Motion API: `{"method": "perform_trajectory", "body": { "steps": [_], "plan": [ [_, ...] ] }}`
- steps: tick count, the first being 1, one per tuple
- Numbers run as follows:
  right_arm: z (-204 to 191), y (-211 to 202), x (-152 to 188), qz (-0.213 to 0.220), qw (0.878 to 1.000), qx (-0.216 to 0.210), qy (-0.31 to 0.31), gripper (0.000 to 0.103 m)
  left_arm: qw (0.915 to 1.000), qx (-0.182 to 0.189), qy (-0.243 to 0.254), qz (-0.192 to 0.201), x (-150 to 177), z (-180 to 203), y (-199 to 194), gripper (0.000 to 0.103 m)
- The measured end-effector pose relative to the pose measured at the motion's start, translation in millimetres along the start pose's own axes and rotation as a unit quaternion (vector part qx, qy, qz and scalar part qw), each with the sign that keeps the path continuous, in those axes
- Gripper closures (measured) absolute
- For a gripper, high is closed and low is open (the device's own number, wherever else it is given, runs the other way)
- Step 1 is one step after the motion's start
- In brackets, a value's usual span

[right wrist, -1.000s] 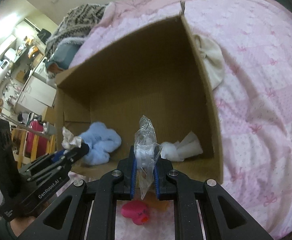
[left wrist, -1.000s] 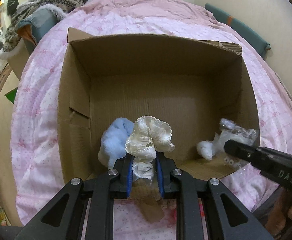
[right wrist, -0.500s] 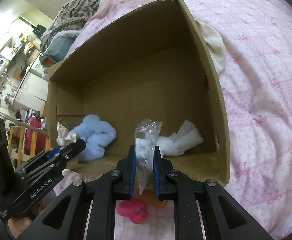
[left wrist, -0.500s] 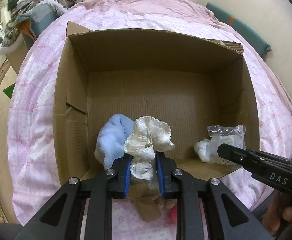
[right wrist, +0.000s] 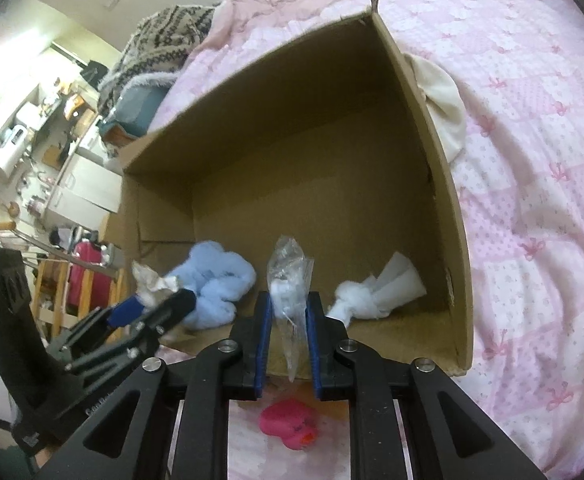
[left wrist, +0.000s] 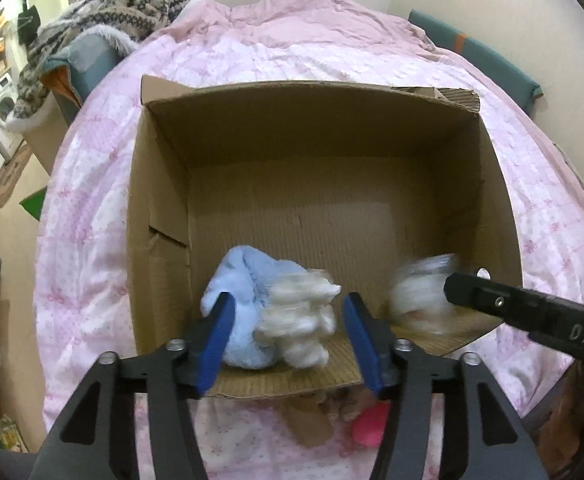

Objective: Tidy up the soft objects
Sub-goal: 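Carry both items into the box and open both tools to release them, then withdraw both open tools from the box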

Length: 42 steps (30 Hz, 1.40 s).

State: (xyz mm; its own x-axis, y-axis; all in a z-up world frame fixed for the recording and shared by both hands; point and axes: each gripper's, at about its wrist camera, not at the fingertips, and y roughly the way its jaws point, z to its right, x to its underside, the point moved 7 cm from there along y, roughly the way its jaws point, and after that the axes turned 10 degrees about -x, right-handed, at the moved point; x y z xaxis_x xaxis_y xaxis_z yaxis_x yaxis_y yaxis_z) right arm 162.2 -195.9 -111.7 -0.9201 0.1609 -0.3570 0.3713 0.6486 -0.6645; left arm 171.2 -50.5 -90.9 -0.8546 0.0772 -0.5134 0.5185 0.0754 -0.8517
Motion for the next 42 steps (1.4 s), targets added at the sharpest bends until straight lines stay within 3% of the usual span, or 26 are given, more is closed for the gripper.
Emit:
{"method": "perform_trajectory", "body": {
  "steps": [3, 4, 5, 14, 25, 42],
  "plan": [
    [-1.8, -7.0, -4.4, 0.019, 1.0, -0.006, 0.003, 0.049, 0.9999, 0.012, -0.011, 0.002, -1.9, -2.8, -3.5, 0.039],
    [-3.0, -11.2, -7.3, 0.032, 0.999, -0.009, 0.003, 0.031, 0.9997, 0.017, -0.019, 0.004, -2.8, -4.9, -5.3, 0.038],
    [-3.9, -14.5, -9.3, 0.041, 0.999, -0.009, 0.002, 0.03, 0.9996, 0.019, -0.023, 0.005, -3.8, -5.9, -6.2, 0.036],
    [-3.8, -16.8, -11.7, 0.045, 0.999, -0.005, 0.008, 0.03, 0.999, 0.005, -0.043, 0.011, -6.3, -19.5, -12.8, 0.034],
    [-11.9, -34.8, -1.3, 0.057, 0.998, 0.006, -0.005, 0.03, 0.999, -0.014, -0.032, 0.029, 2.0, -29.9, -39.1, 0.034],
    [-20.1, -49.8, 46.4, 0.047, 0.999, 0.013, -0.006, 0.03, 0.9975, -0.02, -0.068, 0.004, 52.7, -62.3, -61.7, 0.034]
  ]
}}
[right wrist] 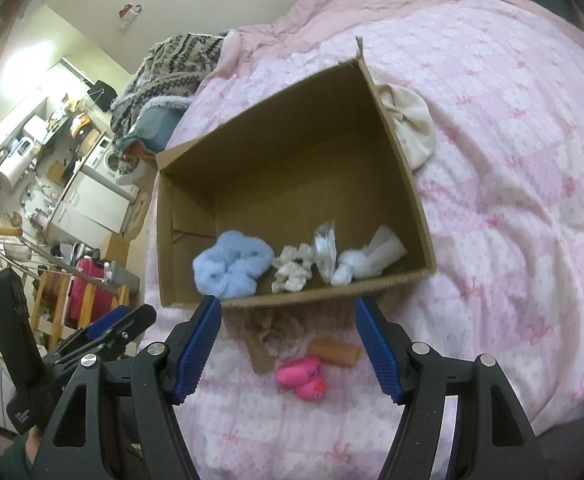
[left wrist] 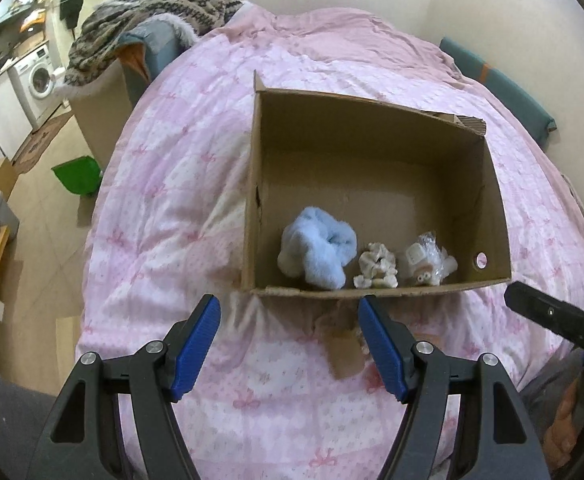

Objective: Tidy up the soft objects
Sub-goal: 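Withdraw both open tools from the box, then close the right tool on the pink rubber duck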

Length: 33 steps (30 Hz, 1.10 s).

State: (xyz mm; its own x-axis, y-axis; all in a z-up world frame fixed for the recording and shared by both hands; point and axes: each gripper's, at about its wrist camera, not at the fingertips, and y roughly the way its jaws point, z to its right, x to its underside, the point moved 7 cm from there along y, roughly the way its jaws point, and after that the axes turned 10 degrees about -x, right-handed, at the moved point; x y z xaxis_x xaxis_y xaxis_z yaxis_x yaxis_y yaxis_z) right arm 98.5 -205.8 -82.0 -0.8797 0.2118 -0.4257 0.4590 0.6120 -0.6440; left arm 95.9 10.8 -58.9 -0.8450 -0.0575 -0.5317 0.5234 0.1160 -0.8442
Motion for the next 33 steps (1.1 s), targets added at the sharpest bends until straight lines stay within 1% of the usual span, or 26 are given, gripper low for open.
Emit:
{"method": "perform_trajectory", "body": {
  "steps": [5, 11, 14, 18, 21, 24, 28, 30, 33],
  "plan": [
    [3.1, -0.3, 14.9, -0.014, 1.0, 0.006, 0.006, 0.03, 1.0, -0.007, -0.001, -0.003, 6.5, -6.1, -2.1, 0.034],
    [7.4, 5.5, 31.5, -0.038, 0.999, 0.014, 0.018, 0.03, 0.9997, -0.013, -0.009, -0.018, 16.5, -12.2, -2.4, 0.034],
    [12.4, 12.7, 39.3, -0.054, 0.998, 0.021, 0.03, 0.03, 0.9993, -0.007, -0.019, -0.031, 22.0, -15.0, -0.7, 0.034],
    [19.1, 28.5, 47.3, -0.086, 0.995, 0.037, 0.033, 0.03, 0.9988, -0.001, -0.031, -0.039, 22.1, -18.4, 0.0, 0.034],
    [22.3, 47.0, 57.4, -0.122, 0.991, 0.047, 0.035, 0.03, 0.9981, -0.003, -0.041, -0.045, 21.7, -20.6, 3.1, 0.034],
    [21.8, 68.1, 68.0, -0.16, 0.985, 0.028, 0.049, 0.03, 0.9971, -0.001, -0.047, -0.059, 23.3, -20.2, 8.8, 0.034],
    [24.2, 87.0, 72.9, -0.183, 0.981, 0.044, 0.04, 0.03, 0.9968, 0.003, -0.047, -0.065, 25.5, -18.4, 13.1, 0.034],
    [24.1, 93.1, 74.1, -0.188, 0.98, 0.045, 0.039, 0.03, 0.9968, 0.0, -0.044, -0.068, 26.5, -18.2, 15.6, 0.034],
    [23.6, 101.9, 76.2, -0.195, 0.979, 0.057, 0.027, 0.03, 0.9963, 0.0, -0.046, -0.072, 28.3, -19.8, 19.5, 0.034]
  ]
}}
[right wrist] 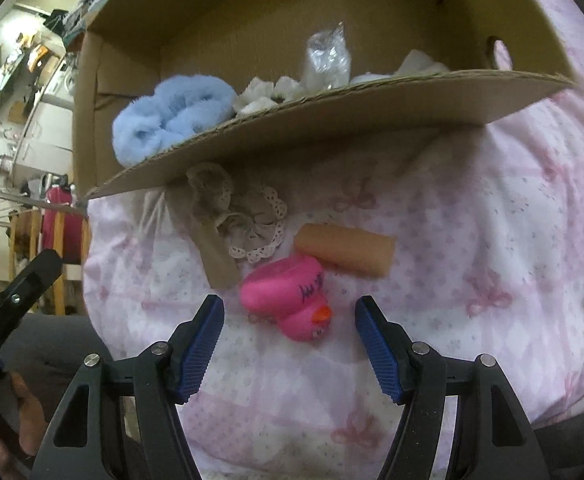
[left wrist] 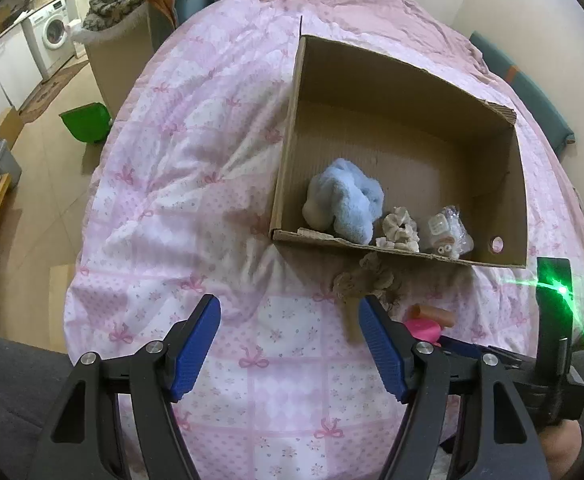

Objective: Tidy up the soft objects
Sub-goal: 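Close the right tool on the pink rubber duck, then grasp the translucent beige cone with the left tool while the right tool holds the duck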

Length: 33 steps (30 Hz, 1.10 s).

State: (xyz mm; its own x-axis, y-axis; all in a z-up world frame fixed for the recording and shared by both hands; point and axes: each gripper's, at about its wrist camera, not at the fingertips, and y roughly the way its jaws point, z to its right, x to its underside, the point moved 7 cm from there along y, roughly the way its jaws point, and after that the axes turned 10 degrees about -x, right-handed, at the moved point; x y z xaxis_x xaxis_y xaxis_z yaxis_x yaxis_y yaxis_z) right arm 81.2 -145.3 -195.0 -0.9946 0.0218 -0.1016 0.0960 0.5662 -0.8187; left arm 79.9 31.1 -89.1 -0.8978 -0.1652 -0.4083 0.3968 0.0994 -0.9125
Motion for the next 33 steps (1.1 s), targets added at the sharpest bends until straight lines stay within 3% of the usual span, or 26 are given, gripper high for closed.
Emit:
{"method": "perform_trajectory", "body": {
  "steps": [3, 5, 6, 18, 25, 33],
  "plan": [
    [-0.7, 5.5, -1.9, 0.0, 1.0, 0.009, -0.005, 0.03, 1.0, -0.002, -0.004, -0.005, 0.8, -2.0, 4.9, 0.034],
    [-1.7, 6.2, -2.7, 0.002, 1.0, 0.016, -0.013, 0.049, 0.9999, -0.007, -0.005, -0.007, 1.3, -3.2, 9.4, 0.034],
    [-2.4, 6.5, -2.4, 0.0, 1.0, 0.011, -0.013, 0.052, 0.9999, -0.01, -0.006, -0.01, 1.4, -3.5, 11.8, 0.034],
    [-3.7, -39.2, 9.6, 0.045, 0.999, -0.029, -0.002, 0.053, 0.9993, 0.012, 0.005, -0.036, 11.0, 16.3, 30.4, 0.036],
    [-0.8, -71.2, 12.2, 0.093, 0.994, -0.052, 0.016, 0.053, 0.9936, 0.074, 0.021, -0.083, 28.8, 52.4, 52.3, 0.058],
    [8.1, -81.5, 7.1, 0.108, 0.992, -0.058, 0.029, 0.053, 0.9886, 0.094, 0.045, -0.109, 37.6, 85.4, 76.0, 0.062]
  ]
}}
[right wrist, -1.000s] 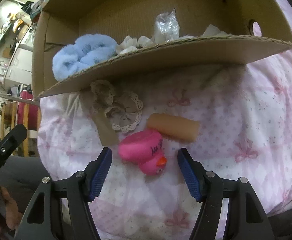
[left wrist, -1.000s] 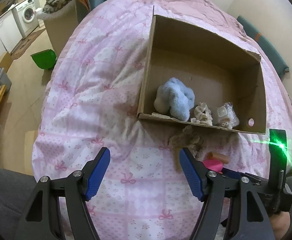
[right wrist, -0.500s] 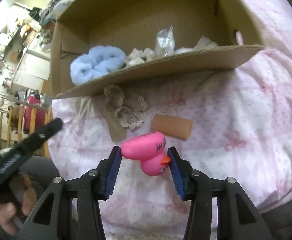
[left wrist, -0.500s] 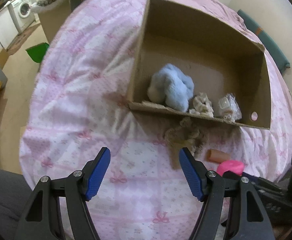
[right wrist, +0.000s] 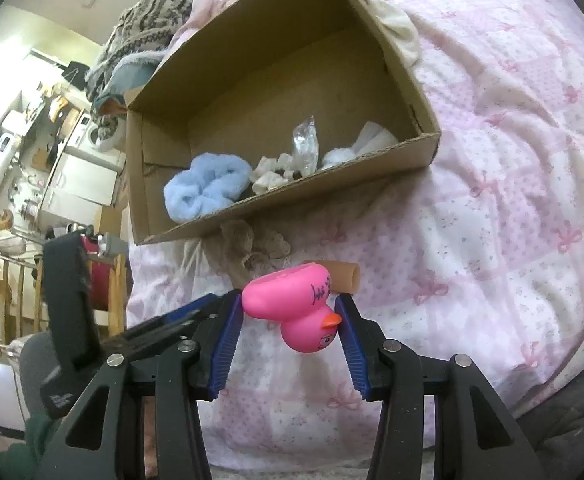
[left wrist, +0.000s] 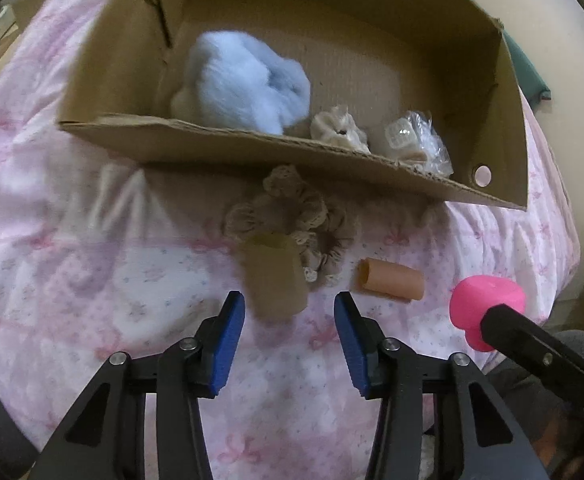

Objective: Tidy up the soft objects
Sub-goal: 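Grasp the translucent beige cone with the left tool while the right tool holds the duck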

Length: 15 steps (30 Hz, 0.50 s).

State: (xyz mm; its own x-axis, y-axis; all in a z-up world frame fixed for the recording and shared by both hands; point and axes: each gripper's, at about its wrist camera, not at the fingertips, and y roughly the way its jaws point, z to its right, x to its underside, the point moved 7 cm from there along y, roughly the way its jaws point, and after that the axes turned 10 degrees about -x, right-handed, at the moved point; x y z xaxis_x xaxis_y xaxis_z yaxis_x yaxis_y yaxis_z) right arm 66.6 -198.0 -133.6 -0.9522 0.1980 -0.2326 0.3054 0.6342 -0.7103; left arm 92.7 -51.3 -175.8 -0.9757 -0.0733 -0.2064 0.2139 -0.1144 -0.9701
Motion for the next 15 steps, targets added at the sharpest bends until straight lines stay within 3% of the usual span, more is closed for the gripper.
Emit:
{"method": "perform_trajectory", "body": {
  "steps": [3, 7, 11, 15],
  "plan": [
    [2.4, 3.6, 0.6, -0.002, 1.0, 0.002, 0.005, 0.053, 1.0, -0.004, -0.006, -0.005, -2.5, 0.8, 9.5, 0.071],
    [3.5, 2.8, 0.4, -0.003, 1.0, 0.001, 0.007, 0.053, 0.9998, -0.013, -0.015, -0.005, -2.6, -4.1, 13.3, 0.091],
    [2.7, 4.7, -1.8, -0.004, 1.0, 0.0, 0.007, 0.053, 0.9998, -0.005, -0.018, -0.006, 0.2, -7.8, 5.1, 0.095],
    [1.3, 5.6, -3.4, -0.003, 1.0, 0.001, 0.007, 0.053, 0.9996, -0.023, -0.015, 0.003, 6.9, -17.6, -7.8, 0.095]
  ]
}}
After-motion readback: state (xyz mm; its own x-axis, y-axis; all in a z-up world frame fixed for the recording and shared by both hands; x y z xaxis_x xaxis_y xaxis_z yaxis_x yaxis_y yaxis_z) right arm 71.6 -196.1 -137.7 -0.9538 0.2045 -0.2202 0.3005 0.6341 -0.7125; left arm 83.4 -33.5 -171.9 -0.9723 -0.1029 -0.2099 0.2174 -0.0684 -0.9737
